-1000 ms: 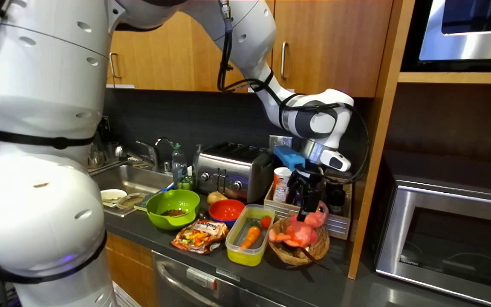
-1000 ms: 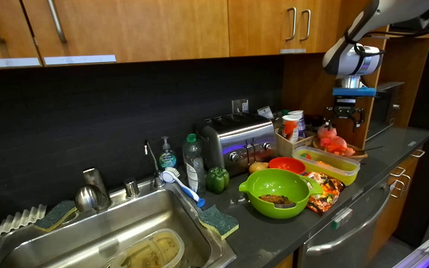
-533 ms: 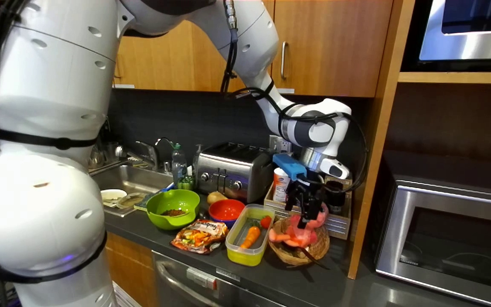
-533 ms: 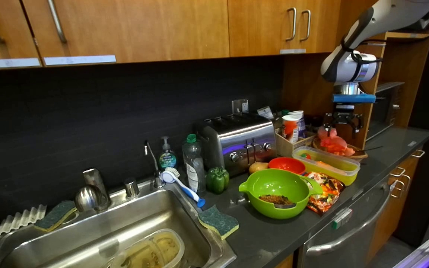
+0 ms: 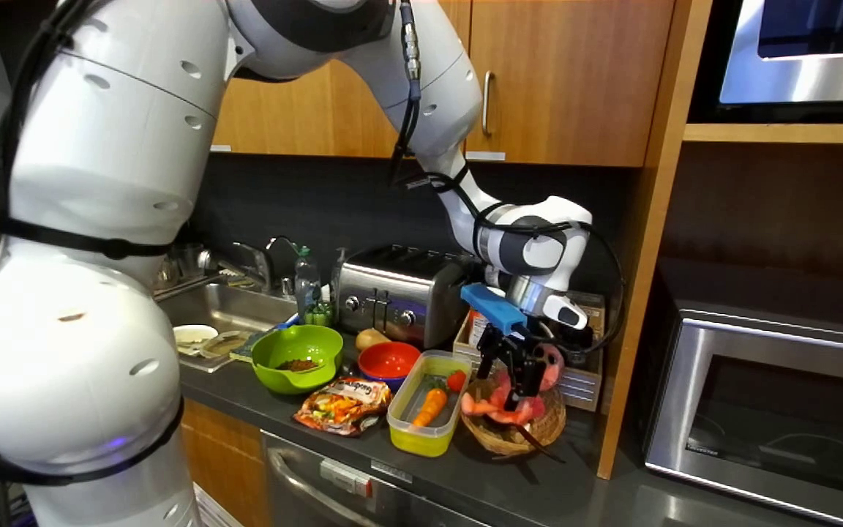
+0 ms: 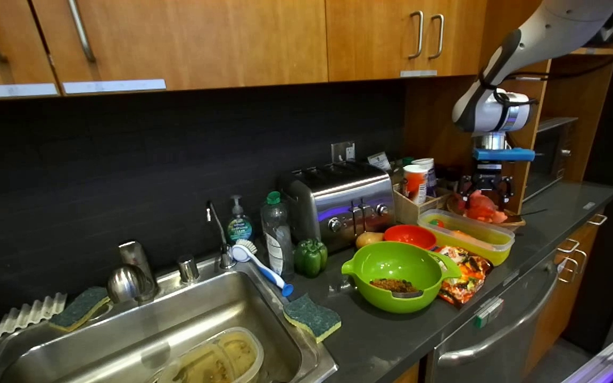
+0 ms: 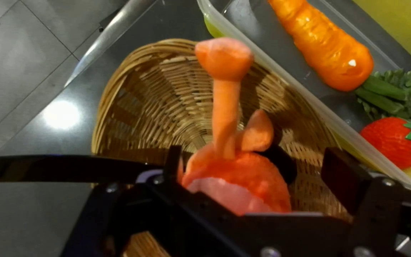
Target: Put the bird plush toy in the light green bowl.
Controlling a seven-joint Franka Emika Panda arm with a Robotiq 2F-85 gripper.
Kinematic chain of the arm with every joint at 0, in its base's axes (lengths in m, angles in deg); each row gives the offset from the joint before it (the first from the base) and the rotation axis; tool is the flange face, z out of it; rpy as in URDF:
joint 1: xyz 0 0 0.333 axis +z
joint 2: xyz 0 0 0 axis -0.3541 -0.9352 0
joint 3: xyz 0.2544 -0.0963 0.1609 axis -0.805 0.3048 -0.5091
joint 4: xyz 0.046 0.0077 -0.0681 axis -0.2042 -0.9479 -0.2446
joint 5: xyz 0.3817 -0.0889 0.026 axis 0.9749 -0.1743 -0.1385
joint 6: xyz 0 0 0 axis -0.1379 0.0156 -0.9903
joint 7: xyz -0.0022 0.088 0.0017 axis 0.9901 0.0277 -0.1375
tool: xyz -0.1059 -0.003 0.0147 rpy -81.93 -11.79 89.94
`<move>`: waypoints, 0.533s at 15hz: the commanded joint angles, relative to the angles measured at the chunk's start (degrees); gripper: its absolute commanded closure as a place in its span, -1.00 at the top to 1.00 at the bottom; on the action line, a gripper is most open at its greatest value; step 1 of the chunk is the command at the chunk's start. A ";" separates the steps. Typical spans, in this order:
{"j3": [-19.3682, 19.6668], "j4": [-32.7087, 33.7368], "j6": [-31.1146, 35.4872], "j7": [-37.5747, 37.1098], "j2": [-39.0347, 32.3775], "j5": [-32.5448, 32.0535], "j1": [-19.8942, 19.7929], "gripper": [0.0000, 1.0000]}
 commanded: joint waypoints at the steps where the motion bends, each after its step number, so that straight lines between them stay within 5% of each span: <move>1: -0.76 0.54 0.20 3.68 -0.81 0.68 -0.71 1.00; 2: -0.85 0.64 0.30 4.58 -0.96 0.72 -0.84 0.50; 4: -0.89 0.56 0.19 6.17 -0.82 0.68 -1.04 0.36; 8: -1.06 0.73 -0.17 9.07 -0.71 1.00 -1.70 -0.25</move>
